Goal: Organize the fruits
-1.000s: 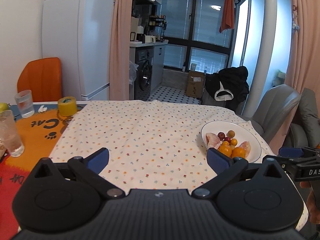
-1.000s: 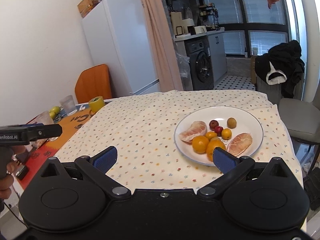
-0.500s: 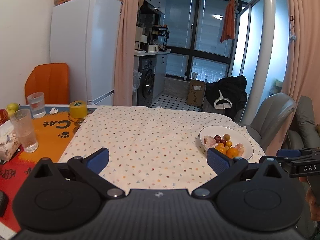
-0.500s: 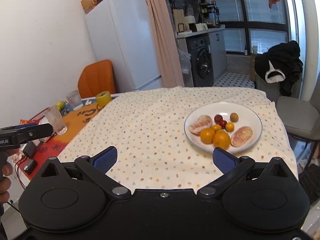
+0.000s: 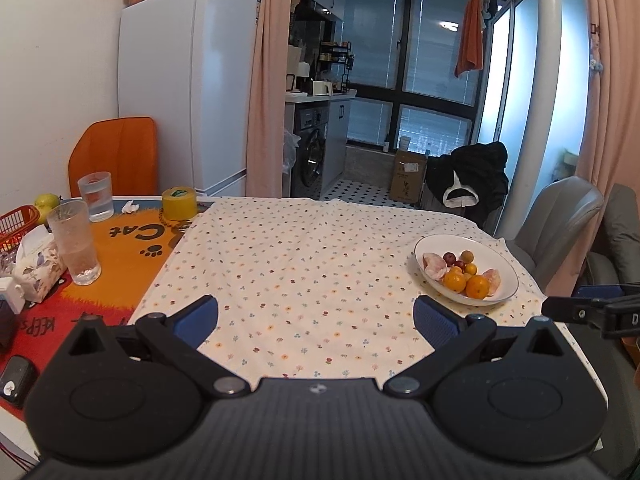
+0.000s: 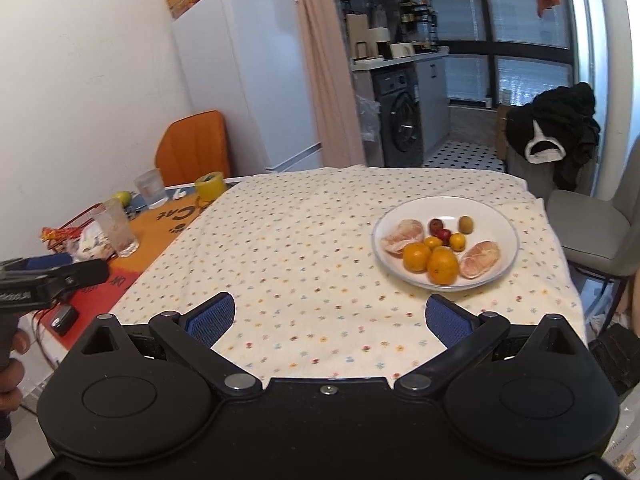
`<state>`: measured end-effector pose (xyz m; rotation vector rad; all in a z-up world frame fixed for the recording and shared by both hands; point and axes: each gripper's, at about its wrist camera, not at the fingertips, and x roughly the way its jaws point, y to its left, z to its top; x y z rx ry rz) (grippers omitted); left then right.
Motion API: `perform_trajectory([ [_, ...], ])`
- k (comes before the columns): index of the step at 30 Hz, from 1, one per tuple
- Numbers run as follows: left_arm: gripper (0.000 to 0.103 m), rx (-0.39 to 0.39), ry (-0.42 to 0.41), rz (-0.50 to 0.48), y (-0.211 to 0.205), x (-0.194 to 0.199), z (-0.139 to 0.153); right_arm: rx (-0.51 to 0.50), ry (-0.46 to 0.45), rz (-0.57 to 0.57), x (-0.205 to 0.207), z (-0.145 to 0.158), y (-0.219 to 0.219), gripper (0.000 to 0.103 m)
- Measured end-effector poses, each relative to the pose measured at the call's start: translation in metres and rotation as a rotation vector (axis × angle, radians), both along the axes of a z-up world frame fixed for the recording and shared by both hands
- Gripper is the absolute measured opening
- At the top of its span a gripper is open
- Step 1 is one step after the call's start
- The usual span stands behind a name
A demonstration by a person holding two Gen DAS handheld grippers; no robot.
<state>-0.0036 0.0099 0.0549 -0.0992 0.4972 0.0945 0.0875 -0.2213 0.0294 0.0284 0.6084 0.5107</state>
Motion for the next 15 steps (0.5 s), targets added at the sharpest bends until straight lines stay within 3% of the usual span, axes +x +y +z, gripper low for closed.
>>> perform_trajectory([
  [15,0.103,0.012,0.017,0.005,0.001,0.0,-0.007,-0.021,-0.011,0.001,-0.005,-0.003,0.012,0.103],
])
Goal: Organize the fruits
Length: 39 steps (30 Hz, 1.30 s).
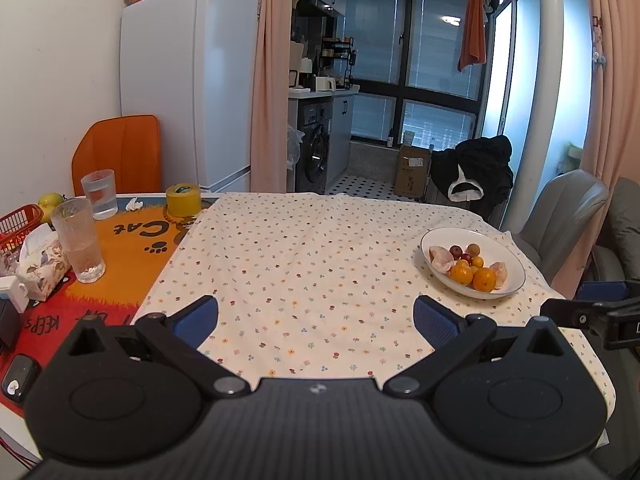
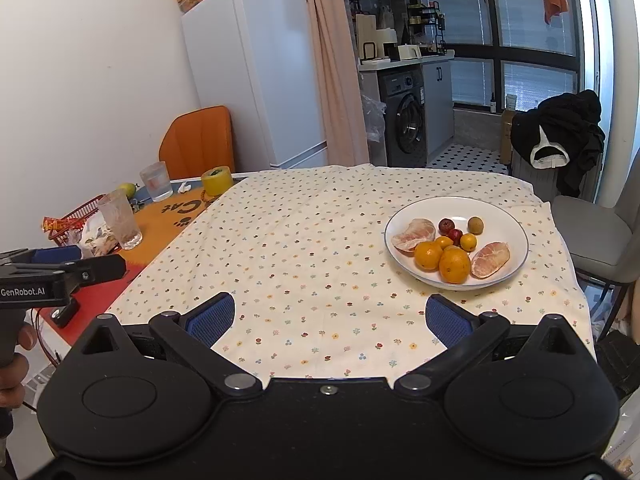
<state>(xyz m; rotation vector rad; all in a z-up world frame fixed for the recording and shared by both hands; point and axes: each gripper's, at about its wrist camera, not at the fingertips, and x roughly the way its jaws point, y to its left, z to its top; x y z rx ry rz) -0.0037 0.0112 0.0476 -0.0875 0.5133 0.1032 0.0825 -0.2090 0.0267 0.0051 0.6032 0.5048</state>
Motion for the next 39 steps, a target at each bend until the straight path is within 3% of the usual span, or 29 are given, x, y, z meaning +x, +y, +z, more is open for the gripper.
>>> perform_trajectory([
  [39,0.103,-0.017,0.02,-0.023,-0.0045,0.0065,-0.0099,-0.019,0.007,-0.014,0.0034,-0.0056,0.0001,0.103],
])
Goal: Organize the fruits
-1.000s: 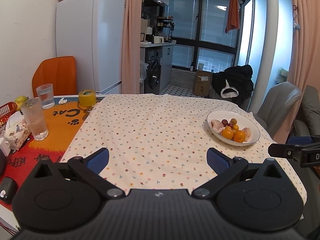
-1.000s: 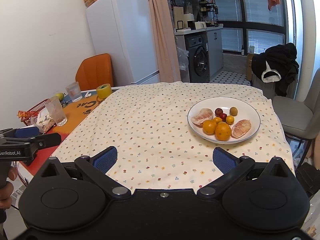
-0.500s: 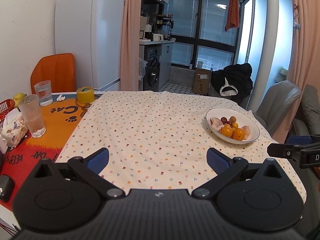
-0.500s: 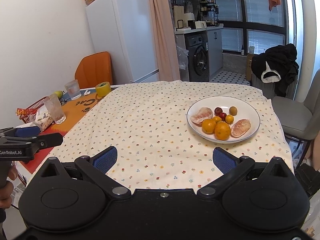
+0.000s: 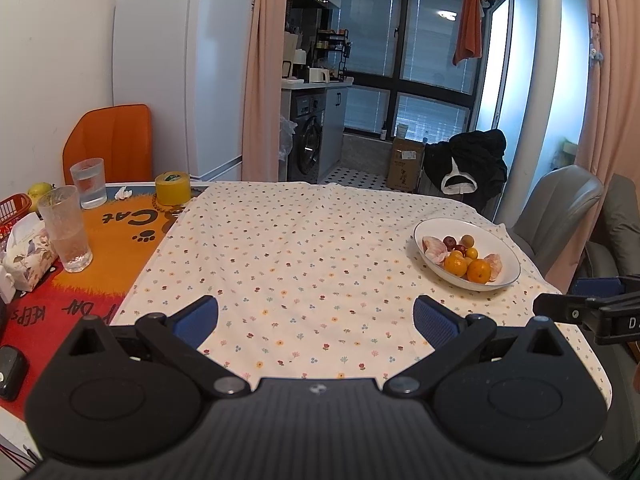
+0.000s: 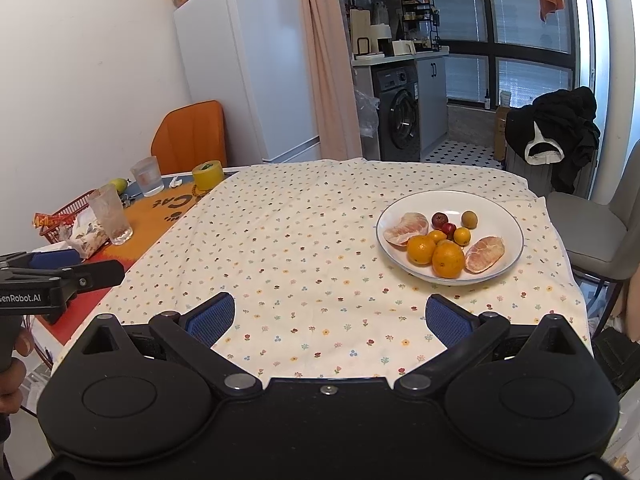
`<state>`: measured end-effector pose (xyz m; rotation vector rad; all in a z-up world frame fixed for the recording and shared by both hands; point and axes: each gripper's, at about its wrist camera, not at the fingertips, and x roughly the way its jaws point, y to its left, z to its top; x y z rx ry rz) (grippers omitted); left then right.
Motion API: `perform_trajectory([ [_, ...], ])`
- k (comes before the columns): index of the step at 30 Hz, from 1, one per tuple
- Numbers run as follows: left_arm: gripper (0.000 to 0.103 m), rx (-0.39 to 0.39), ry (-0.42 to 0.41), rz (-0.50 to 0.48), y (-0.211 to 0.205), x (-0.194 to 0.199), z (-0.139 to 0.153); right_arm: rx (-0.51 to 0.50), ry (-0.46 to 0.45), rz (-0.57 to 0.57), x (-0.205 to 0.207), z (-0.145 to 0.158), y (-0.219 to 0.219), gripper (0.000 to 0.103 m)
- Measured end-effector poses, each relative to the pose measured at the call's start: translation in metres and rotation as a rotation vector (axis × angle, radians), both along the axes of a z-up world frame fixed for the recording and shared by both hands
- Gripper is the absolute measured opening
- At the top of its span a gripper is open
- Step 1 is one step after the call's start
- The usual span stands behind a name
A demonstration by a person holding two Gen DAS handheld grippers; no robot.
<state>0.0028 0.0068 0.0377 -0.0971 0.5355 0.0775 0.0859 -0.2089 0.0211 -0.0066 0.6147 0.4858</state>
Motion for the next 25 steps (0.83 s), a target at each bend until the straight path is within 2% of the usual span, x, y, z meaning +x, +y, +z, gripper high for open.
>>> perform_trajectory([
  [16,0.103,-0.019,-0.009,0.012,0.012,-0.002,0.002,0.001,-0.001,-0.008,0.0,0.0,-0.001,0.103],
  [25,0.103,-0.026,-0.012,-0.019,0.006,-0.003,0.003,-0.001,0.002,-0.008,0.001,-0.001,-0.001,0.103],
])
